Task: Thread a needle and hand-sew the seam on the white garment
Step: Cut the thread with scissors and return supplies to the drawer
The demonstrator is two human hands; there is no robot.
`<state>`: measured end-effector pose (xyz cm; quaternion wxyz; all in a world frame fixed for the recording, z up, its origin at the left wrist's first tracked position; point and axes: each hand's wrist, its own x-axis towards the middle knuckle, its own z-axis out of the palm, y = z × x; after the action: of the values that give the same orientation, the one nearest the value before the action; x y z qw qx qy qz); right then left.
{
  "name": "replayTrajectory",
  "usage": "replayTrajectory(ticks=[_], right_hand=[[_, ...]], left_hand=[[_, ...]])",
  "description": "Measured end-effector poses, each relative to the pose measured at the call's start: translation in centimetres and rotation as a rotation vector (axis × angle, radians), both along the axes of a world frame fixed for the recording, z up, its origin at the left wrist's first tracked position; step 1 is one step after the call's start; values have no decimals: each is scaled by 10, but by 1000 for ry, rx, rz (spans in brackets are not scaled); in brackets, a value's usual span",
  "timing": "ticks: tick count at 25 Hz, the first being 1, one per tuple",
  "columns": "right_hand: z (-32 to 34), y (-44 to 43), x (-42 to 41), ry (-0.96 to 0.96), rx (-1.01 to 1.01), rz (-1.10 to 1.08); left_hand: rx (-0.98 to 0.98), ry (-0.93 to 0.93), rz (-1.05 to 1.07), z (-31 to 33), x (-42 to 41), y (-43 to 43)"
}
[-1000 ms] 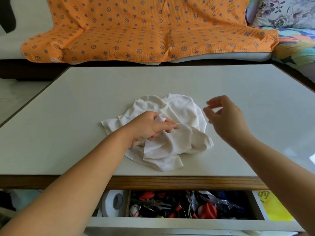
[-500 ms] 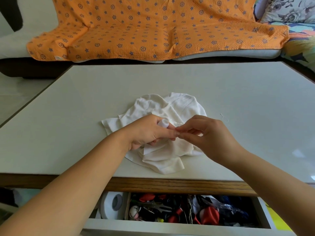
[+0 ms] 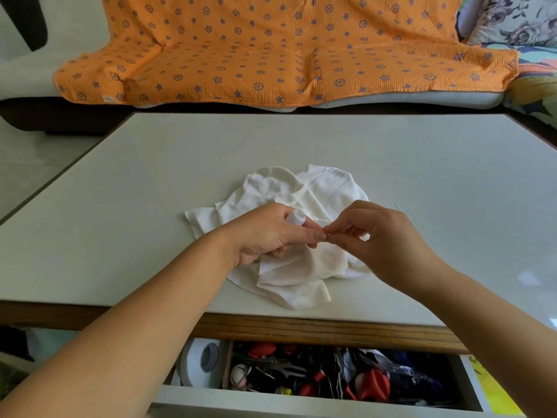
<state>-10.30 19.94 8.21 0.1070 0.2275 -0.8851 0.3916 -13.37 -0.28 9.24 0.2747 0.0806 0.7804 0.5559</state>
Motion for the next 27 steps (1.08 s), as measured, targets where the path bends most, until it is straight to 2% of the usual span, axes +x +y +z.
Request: replayTrajectory(ticks=[3,5,7,10,15,27], right_hand=[[1,-2,1,-128,-63,-76],[2,-2,1,-321,-222,-111],[5,-3,1,-404,-393,-122],[11,-7,4,-298,-515,-106],[12,-14,10,-165,-426,-128],[10,-9,9,-140,-422,-110]], left_hand=[[12,18,22,1,1,0],[29,33,31,2,2,-2],[27,39,-6,3,2,-4],[76,-34,-79,3,2,-5],[80,34,-150,3,4,-6],[94,96,-137,5,1,-11]])
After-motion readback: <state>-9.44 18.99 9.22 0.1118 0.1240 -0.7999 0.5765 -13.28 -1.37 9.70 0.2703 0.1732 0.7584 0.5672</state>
